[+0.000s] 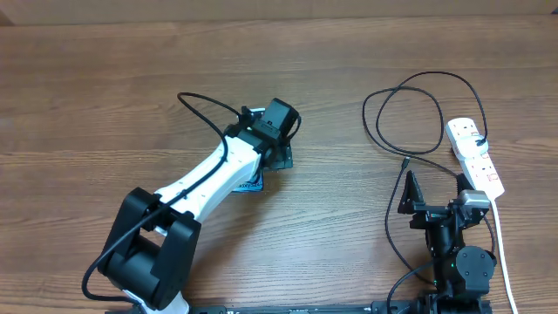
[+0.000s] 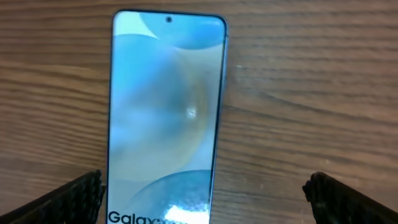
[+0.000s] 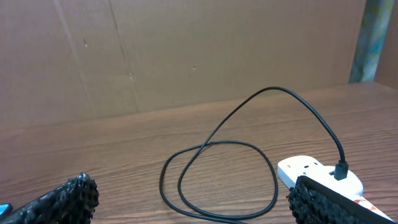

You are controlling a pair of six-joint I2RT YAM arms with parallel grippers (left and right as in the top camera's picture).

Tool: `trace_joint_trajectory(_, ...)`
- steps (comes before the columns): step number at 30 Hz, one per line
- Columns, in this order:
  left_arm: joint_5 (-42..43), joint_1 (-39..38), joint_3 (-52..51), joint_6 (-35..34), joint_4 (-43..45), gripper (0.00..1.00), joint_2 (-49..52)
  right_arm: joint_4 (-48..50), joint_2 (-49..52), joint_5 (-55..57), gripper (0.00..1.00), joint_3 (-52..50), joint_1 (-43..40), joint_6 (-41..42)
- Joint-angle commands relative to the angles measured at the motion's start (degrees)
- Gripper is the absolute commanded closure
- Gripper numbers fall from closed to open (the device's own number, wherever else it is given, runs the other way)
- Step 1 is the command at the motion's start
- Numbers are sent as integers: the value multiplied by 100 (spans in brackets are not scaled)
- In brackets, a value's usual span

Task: Plug charger to phone and switch on socket
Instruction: 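Lower the left gripper onto the phone's long edges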

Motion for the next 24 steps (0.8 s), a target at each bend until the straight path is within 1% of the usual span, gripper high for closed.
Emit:
trace_joint_trajectory(1,874,358,96,546,-98,0,-13,39,-31,-28,0,-61,-31,-28)
trace_joint_trajectory(7,990,734,96,549,-372,0,-13,39,-31,-28,0,-61,-31,-28)
trace_joint_trajectory(12,990,706,90,581,-367,0,-2,39,-31,-28,0,-61,-31,-28)
trace_joint_trajectory(16,979,654,33,879,-374,0,28,39,-31,-28,0,-61,-31,-28)
trace_joint_trajectory(24,966,654,-142,911,-297,0,291,39,-31,-28,0,-61,-31,-28)
